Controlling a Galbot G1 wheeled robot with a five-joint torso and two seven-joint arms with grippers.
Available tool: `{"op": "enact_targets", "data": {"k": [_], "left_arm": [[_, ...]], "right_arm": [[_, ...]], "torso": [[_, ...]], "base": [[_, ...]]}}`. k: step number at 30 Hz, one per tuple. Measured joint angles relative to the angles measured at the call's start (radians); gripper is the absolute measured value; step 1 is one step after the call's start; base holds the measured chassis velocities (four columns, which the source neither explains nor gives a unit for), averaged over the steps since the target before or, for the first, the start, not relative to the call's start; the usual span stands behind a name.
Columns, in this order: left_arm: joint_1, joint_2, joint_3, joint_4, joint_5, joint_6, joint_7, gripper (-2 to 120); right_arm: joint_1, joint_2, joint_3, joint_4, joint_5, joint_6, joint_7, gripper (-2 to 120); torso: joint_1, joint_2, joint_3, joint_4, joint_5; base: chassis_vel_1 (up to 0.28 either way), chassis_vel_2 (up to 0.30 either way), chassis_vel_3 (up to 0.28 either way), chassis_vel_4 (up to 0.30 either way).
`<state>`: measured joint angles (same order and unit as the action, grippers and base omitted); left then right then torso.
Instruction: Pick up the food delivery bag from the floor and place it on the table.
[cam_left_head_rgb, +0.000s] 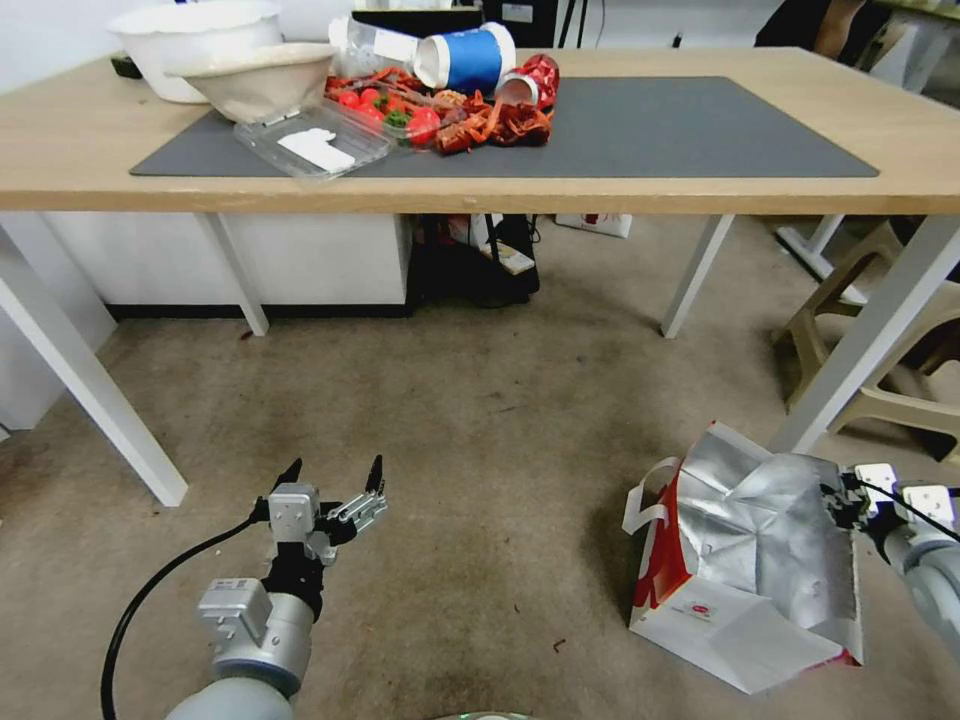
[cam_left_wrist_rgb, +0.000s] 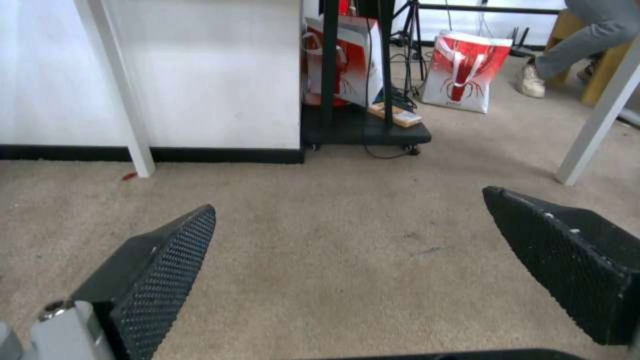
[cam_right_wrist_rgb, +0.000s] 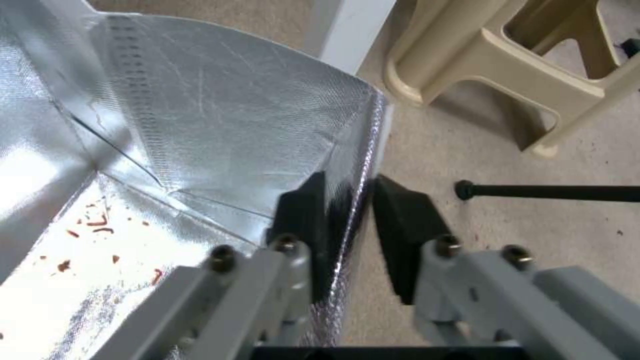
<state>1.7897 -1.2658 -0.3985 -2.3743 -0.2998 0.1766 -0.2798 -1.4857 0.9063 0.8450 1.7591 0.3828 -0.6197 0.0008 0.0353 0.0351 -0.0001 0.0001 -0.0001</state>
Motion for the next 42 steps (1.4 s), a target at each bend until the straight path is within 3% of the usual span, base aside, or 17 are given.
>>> {"op": "enact_targets", "data": {"k": [5, 15, 19, 31, 35, 36, 42], "left_arm": [[0.0, 0.0, 0.0, 0.002, 0.001, -0.005, 0.0, 100], [-0.009, -0.001, -0.001, 0.013, 0.001, -0.012, -0.009, 100], [-0.015, 0.0, -0.001, 0.018, -0.001, -0.015, -0.015, 100], [-0.019, 0.006, -0.003, 0.019, -0.005, -0.017, -0.025, 100], [-0.017, 0.006, -0.004, 0.016, -0.006, -0.018, -0.028, 100], [-0.017, 0.006, -0.004, 0.016, -0.006, -0.018, -0.028, 100], [-0.009, 0.005, -0.008, 0.006, -0.009, -0.02, -0.031, 100]], "right_arm": [[0.003, 0.005, -0.003, -0.01, 0.0, 0.0, 0.0, 0], [0.022, 0.005, -0.023, -0.021, 0.011, 0.012, -0.002, 0], [0.016, -0.012, -0.015, -0.004, 0.059, 0.097, -0.057, 0], [-0.038, -0.072, 0.04, 0.096, 0.125, 0.35, -0.317, 0], [-0.044, -0.096, 0.049, 0.112, 0.164, 0.489, -0.478, 0], [-0.044, -0.096, 0.049, 0.112, 0.164, 0.489, -0.478, 0], [-0.03, -0.117, 0.057, 0.116, 0.228, 0.618, -0.714, 0]], "torso": [[0.0, 0.0, 0.0, 0.0, 0.0], [0.0, 0.0, 0.0, -0.0001, 0.0], [0.0, 0.0, 0.0, 0.0001, 0.0003], [0.0, 0.0, 0.0, 0.0, 0.0], [0.0, 0.0, 0.0, 0.0, 0.0001], [0.0, 0.0, 0.0, 0.0, 0.0001], [0.0, 0.0, 0.0, 0.0, 0.0]], "base": [[0.0, 0.0, 0.0, 0.0], [0.0, 0.0, 0.0, 0.0], [0.0, 0.0, 0.0, 0.0], [0.0, 0.0, 0.0, 0.0], [0.0, 0.0, 0.0, 0.0], [0.0, 0.0, 0.0, 0.0], [0.0, 0.0, 0.0, 0.0]]}}
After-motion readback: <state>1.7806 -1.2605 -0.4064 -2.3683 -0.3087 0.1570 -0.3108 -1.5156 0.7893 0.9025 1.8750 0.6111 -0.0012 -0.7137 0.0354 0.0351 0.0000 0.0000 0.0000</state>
